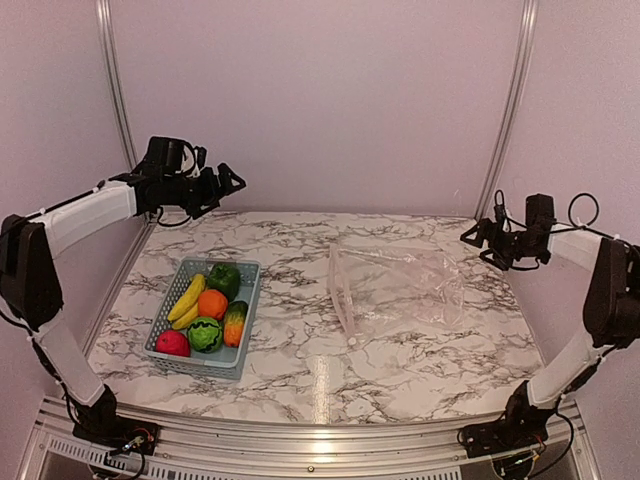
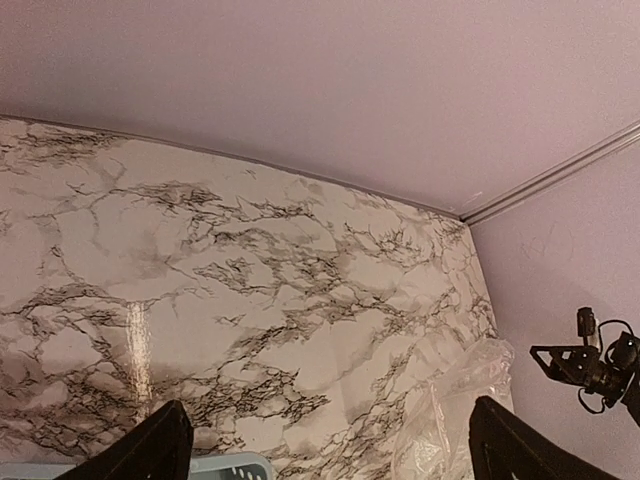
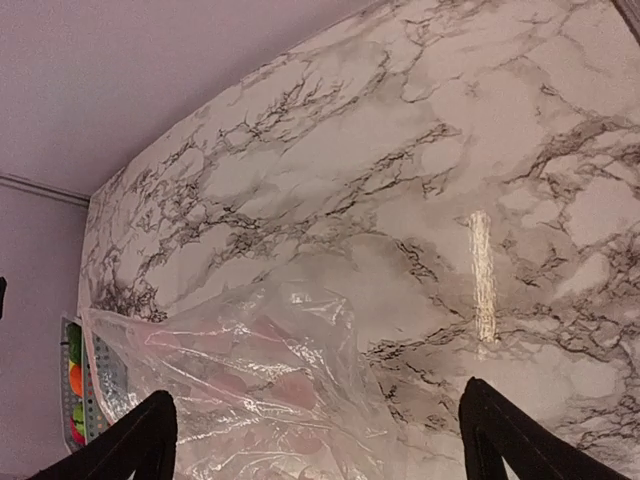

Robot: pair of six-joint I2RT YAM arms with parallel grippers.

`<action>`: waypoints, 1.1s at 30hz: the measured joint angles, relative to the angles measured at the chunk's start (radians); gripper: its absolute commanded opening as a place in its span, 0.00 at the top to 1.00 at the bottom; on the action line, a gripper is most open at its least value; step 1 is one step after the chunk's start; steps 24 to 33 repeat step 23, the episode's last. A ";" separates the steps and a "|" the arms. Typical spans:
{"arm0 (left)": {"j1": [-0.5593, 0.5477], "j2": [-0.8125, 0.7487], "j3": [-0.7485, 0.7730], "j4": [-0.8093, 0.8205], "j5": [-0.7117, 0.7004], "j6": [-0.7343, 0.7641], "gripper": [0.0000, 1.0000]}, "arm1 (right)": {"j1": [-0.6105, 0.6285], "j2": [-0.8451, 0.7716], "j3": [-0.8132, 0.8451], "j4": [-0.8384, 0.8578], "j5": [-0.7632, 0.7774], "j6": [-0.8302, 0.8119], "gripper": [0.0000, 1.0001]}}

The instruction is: Open the zip-top bag and remove the fake food

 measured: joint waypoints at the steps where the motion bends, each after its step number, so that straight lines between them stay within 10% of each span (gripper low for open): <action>1: 0.028 -0.036 -0.011 -0.021 -0.003 0.002 0.01 | 0.000 -0.002 0.016 0.001 -0.007 -0.002 0.01; 20: 0.222 -0.584 -0.512 -0.283 -0.062 0.097 0.01 | 0.114 -0.401 -0.209 0.071 -0.139 -0.002 0.01; 33: 0.222 -0.612 -0.555 -0.286 -0.065 0.094 0.01 | 0.116 -0.431 -0.271 0.069 -0.139 -0.004 0.01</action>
